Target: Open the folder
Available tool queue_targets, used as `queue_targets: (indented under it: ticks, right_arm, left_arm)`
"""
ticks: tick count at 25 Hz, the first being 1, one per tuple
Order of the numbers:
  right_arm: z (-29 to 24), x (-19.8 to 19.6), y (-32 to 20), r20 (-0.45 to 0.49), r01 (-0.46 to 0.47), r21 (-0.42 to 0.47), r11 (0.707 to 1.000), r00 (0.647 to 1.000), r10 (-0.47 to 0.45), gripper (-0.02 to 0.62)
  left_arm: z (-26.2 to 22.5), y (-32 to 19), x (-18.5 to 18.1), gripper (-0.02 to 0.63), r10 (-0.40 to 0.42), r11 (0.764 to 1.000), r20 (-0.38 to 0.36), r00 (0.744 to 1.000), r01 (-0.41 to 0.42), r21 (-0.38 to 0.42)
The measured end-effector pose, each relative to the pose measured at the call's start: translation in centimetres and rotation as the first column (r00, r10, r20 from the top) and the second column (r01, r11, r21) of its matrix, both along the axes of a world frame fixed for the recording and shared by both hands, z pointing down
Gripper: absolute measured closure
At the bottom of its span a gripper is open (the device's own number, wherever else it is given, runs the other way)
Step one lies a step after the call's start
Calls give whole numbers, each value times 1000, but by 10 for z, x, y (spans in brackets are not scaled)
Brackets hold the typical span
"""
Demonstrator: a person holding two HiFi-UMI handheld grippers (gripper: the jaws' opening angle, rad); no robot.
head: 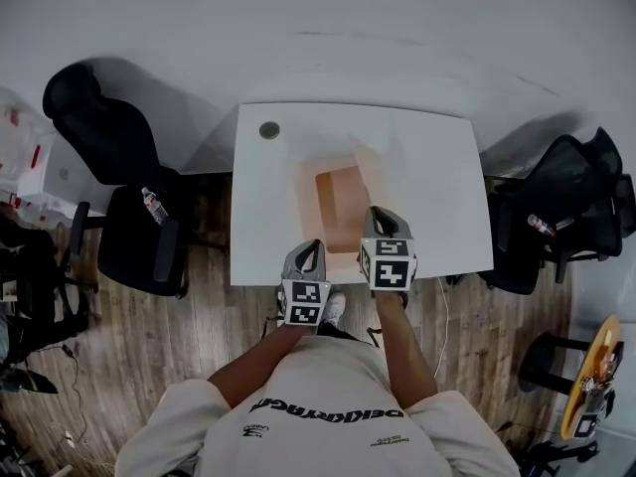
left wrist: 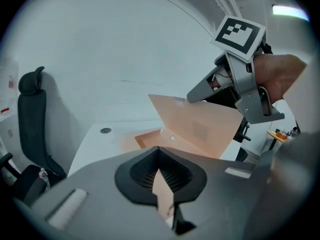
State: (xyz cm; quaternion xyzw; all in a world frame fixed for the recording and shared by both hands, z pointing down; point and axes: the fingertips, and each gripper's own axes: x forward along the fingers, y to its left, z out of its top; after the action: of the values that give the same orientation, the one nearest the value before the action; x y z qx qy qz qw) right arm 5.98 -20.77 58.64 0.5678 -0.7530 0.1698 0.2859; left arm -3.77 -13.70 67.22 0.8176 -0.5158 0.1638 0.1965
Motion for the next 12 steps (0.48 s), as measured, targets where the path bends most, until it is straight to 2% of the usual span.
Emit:
queue_targets:
  ticks: [5, 12]
  right_arm:
    - [-8, 24, -1, 53, -26, 11, 1000, 998, 26, 582]
    - [-17, 61, 2, 125, -91, 18, 996, 988, 88, 586]
  left_arm:
    - [16, -2, 14, 618, 15, 999, 36, 999, -13, -38]
    - [44, -3, 15, 617, 47, 996, 153, 987, -35, -76]
